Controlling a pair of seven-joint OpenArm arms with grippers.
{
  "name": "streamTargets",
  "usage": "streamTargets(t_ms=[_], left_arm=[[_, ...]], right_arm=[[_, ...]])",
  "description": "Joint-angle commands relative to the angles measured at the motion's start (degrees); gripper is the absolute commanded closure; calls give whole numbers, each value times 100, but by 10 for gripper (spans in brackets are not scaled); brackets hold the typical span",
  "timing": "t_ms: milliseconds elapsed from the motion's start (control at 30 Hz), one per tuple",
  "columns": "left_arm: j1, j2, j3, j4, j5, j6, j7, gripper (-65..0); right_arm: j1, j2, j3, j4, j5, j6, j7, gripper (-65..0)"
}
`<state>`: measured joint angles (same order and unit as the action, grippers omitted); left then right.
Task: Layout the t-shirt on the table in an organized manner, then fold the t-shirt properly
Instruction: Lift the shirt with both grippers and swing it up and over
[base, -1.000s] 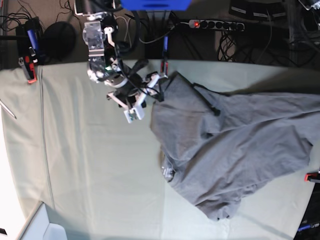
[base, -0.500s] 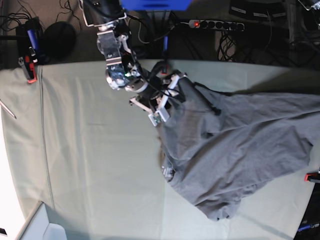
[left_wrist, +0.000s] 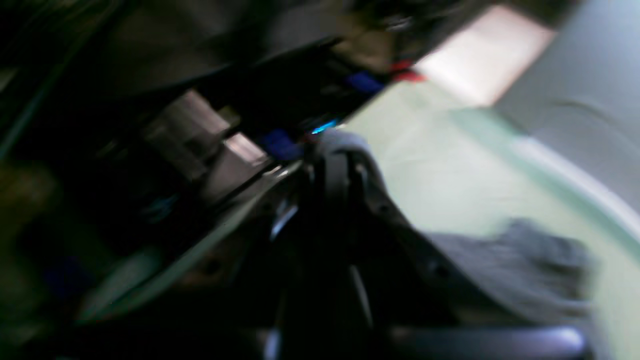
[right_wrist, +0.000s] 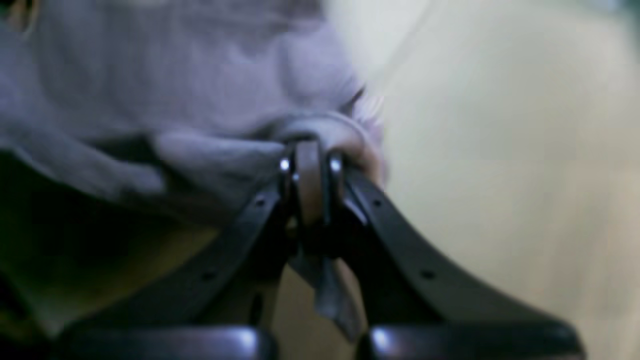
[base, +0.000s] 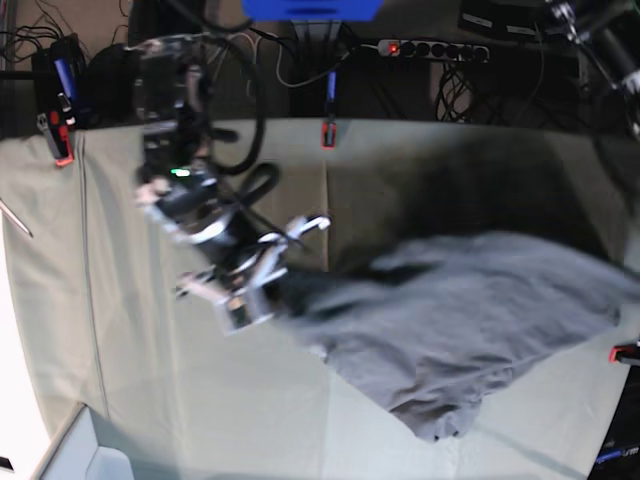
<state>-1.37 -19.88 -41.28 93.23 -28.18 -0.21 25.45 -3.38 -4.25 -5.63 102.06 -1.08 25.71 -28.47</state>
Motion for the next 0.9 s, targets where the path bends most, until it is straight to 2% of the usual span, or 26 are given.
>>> streamTargets(t_ms=[0, 167, 300, 433, 567, 700, 867], left_arm=[[-228, -144, 132, 123, 10, -19, -158, -1], [-1292, -153, 985, 88, 18, -10, -158, -1], [-2382, -153, 1758, 53, 62, -1, -158, -1], [-3701, -100, 2638, -431, 520, -1, -158, -1], [-4808, -56, 3271, -1037, 581, -1, -167, -1], [-5758, 243, 3438, -1873, 590, -10, -194, -1], [-6066, 419, 3446, -2136, 590, -10, -194, -1]], right_arm=[[140, 25, 49, 348, 104, 61, 196, 0], [623, 183, 409, 858, 104, 61, 196, 0], [1503, 210, 910, 875, 104, 61, 196, 0], [2742, 517, 1139, 462, 86, 61, 188, 0], [3735, 851, 1174, -153, 77, 61, 188, 0], [4738, 1115, 1473, -997, 95, 61, 231, 0], [5353, 1476, 1877, -1437, 104, 61, 231, 0]])
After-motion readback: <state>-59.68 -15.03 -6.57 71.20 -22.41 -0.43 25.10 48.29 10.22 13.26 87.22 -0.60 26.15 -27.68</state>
